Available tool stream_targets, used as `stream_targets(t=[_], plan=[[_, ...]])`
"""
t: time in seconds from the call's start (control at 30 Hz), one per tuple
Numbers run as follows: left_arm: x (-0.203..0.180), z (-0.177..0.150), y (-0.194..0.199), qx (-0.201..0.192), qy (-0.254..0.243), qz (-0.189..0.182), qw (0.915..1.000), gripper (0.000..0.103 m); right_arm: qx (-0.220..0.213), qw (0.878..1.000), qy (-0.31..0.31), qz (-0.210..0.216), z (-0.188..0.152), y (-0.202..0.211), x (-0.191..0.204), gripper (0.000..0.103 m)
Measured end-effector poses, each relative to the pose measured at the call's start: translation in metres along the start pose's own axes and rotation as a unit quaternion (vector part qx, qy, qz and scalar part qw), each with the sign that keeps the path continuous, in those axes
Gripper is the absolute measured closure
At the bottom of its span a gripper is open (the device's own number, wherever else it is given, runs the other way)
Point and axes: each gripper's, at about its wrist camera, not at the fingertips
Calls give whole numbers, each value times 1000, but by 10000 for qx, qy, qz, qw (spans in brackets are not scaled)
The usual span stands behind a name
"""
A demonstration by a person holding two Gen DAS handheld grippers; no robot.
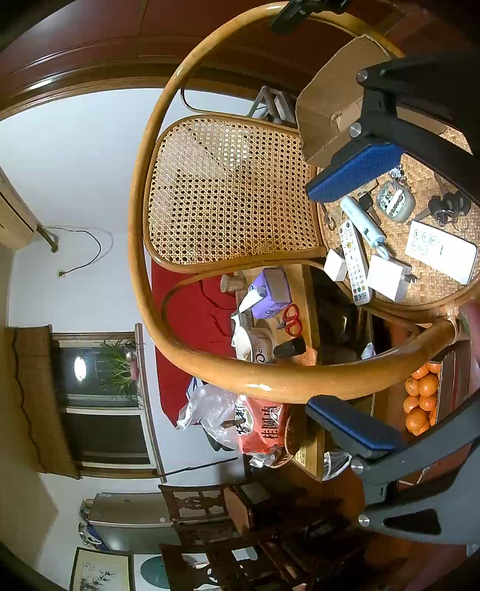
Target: Organize rigid objects
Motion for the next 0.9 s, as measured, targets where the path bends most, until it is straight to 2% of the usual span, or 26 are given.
stream_targets(t=[0.43,0.53,0.6,0.9], plan=[[0,0,1,7,64,173,9998,0,-1,10000,11,42,0,0,0,0],[0,0,1,15,77,219,9997,0,13,9999,38,162,1,0,0,0],[0,0,1,24,89,246,9997,0,26,9992,98,388,0,0,0,0],[0,0,1,42,126,360,9993,0,38,9985,146,535,1,0,0,0]])
Point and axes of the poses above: each gripper's, at about its wrist camera, not at the fingertips, and y roughly against the way its jaws point, x to its left, z to its top, and after that the axes turned 8 degrees about -y, right-handed
